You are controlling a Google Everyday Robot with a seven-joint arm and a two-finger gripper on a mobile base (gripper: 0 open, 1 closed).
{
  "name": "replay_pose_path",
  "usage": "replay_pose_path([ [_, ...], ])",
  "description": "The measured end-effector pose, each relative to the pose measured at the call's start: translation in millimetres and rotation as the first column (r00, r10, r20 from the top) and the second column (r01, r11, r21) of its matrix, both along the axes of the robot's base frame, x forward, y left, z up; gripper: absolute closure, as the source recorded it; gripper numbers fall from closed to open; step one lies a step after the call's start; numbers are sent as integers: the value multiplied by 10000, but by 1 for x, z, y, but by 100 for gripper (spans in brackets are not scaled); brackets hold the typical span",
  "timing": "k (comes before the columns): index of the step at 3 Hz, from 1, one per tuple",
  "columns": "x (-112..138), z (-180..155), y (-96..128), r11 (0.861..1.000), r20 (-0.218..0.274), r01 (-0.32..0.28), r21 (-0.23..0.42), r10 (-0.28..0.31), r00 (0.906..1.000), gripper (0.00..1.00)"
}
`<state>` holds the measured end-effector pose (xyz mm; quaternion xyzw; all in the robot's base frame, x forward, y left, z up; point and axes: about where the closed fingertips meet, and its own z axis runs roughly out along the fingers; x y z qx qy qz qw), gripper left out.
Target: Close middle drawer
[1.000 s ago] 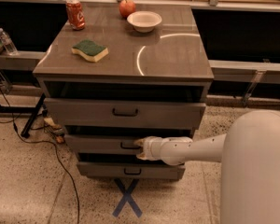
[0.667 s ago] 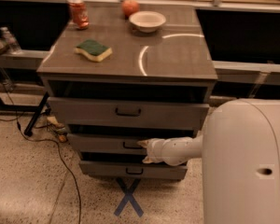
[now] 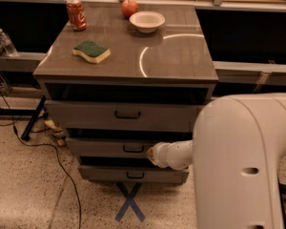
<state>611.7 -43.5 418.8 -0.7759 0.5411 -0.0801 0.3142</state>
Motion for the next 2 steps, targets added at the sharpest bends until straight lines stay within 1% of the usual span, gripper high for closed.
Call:
replay_pose_path([
  [1,-19,4,-50,9906,-260,860,-1059,-892,9957,100],
  [2,-35,48,-119,9541,516,2230,-2001,-2170,9748,100],
])
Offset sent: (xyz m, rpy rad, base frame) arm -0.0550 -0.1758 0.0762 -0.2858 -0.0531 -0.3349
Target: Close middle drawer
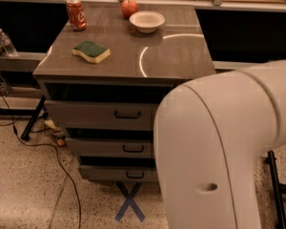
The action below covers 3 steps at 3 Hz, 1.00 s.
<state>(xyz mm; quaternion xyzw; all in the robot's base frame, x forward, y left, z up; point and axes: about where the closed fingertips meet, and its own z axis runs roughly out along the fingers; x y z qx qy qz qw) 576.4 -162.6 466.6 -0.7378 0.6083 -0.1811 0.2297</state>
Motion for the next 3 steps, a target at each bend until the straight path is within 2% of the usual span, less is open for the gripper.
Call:
replay_pose_path([
  [1,-1,41,-29,9976,815,575,-395,-541,9952,100],
  [3,-1,46,-34,9966,908,678,-464,-634,9939,100],
])
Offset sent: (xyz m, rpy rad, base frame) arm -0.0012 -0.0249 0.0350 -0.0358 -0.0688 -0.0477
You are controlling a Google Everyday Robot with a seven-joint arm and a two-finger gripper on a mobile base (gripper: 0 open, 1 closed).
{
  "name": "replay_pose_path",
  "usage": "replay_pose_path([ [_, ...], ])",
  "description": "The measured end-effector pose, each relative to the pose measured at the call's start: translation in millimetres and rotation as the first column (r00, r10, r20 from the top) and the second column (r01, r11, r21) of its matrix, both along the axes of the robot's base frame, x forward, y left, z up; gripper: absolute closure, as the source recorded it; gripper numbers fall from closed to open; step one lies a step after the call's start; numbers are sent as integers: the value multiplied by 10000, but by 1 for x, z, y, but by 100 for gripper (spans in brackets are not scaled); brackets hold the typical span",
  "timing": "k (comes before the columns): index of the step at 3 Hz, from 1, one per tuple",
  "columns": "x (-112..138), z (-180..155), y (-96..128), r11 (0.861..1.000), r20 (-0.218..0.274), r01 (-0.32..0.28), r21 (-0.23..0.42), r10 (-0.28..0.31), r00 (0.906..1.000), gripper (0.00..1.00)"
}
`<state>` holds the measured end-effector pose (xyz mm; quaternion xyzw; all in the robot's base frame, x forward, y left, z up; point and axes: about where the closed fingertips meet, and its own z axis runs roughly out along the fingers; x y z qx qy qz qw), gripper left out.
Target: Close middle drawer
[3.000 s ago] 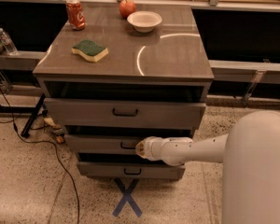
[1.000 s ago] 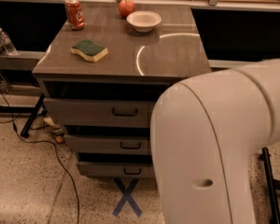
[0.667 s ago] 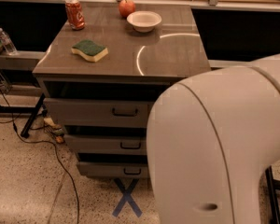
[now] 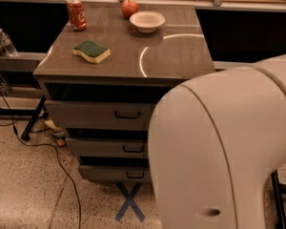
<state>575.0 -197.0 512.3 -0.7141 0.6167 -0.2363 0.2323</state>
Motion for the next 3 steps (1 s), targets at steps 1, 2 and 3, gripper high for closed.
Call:
replay_pose_path([
  [1,3,36,-35,9949,857,615,-797,-546,9948,100],
  [2,3,93,-67,9788,2187,1325,-1563,-965,9710,100],
  [3,-3,110,-94,9664,2473,1853,-1781,-1384,9590,100],
])
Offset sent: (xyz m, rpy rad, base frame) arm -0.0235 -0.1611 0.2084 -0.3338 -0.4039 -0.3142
